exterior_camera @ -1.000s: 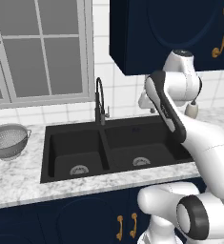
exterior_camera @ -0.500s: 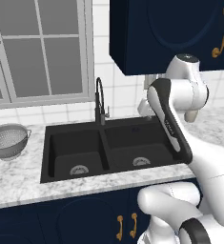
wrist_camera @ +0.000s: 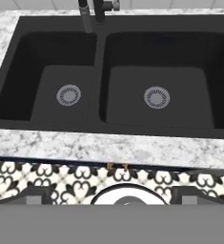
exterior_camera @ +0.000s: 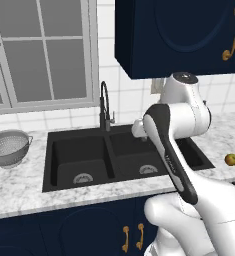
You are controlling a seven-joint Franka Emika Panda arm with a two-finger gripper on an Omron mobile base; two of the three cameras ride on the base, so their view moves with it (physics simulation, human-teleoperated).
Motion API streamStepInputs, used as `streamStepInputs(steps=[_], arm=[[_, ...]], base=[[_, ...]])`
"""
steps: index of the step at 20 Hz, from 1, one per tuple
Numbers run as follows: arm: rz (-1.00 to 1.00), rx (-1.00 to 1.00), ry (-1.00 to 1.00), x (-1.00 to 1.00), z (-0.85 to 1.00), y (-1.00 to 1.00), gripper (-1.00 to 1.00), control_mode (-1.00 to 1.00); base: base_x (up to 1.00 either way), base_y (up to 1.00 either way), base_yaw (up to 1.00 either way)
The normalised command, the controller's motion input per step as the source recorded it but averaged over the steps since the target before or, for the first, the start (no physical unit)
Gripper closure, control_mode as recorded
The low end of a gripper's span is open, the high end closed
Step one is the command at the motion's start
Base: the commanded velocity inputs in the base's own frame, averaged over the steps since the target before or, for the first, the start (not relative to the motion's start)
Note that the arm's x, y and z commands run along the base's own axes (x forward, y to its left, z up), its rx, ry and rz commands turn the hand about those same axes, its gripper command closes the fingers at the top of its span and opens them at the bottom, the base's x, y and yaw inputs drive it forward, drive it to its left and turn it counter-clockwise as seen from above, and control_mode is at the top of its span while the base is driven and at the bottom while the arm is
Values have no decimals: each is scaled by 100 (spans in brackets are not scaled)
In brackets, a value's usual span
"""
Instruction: Put the colander in the sink, put the apple, orange in the colander, and turn on the sink faucet and pour water over the colander.
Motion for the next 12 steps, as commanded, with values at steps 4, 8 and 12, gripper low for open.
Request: streamStepInputs(steps=[4, 8, 12], arm=[[0, 1, 0, -25, -10, 42, -100, -100], [0, 6, 0, -34, -11, 35, -100, -100], [-10, 7, 0, -10, -2, 60, -100, -100]], base=[[0, 0, 0], [0, 0, 0], [0, 0, 0]])
